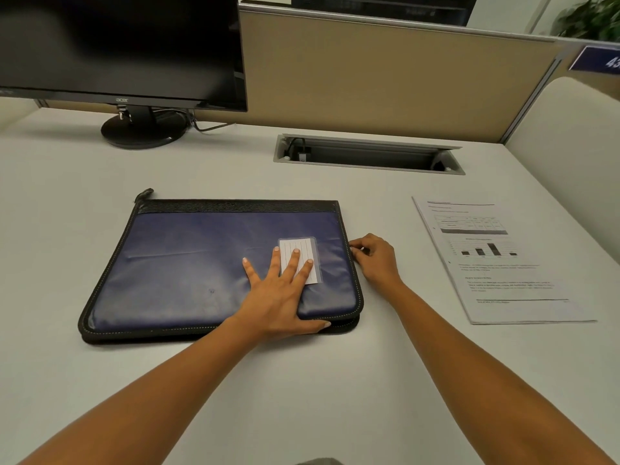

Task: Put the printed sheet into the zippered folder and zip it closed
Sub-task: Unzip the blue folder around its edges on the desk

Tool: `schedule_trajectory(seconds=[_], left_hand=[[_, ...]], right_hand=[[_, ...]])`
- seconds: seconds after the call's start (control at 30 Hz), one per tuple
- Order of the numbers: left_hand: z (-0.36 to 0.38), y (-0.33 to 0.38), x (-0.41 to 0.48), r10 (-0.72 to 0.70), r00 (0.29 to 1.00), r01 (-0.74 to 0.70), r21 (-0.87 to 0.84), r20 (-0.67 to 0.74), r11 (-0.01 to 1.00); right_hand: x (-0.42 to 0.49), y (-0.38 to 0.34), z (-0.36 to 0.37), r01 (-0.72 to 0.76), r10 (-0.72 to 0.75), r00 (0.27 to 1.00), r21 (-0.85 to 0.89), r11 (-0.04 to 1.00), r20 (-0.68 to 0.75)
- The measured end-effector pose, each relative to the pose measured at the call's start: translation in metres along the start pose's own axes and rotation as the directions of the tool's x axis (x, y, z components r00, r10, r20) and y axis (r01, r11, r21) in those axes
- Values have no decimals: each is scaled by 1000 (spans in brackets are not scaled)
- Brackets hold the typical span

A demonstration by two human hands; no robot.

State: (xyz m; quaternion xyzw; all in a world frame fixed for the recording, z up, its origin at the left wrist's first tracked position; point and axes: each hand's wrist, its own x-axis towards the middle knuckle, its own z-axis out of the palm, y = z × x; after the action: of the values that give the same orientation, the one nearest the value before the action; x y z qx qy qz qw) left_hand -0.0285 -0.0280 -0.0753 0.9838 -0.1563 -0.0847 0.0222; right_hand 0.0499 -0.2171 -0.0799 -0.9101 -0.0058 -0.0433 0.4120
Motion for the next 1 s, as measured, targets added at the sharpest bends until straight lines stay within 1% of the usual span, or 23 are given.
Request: schedule_trajectory(seconds=[0.7,0.8,1.0], left_hand=[[-4,2,-4,-21,1000,21,-19,17,1000],[-5,2,-5,-30,999,31,-22,16,999],[-6,4,-6,-22,999,23,-26,23,999]], right_hand=[[-103,9,-20,12,-12,1000,42,999,-8],[-114,9,-19,3,-3,1000,72,997,-12],[-130,8,-13,-10,18,998,115,993,-68]])
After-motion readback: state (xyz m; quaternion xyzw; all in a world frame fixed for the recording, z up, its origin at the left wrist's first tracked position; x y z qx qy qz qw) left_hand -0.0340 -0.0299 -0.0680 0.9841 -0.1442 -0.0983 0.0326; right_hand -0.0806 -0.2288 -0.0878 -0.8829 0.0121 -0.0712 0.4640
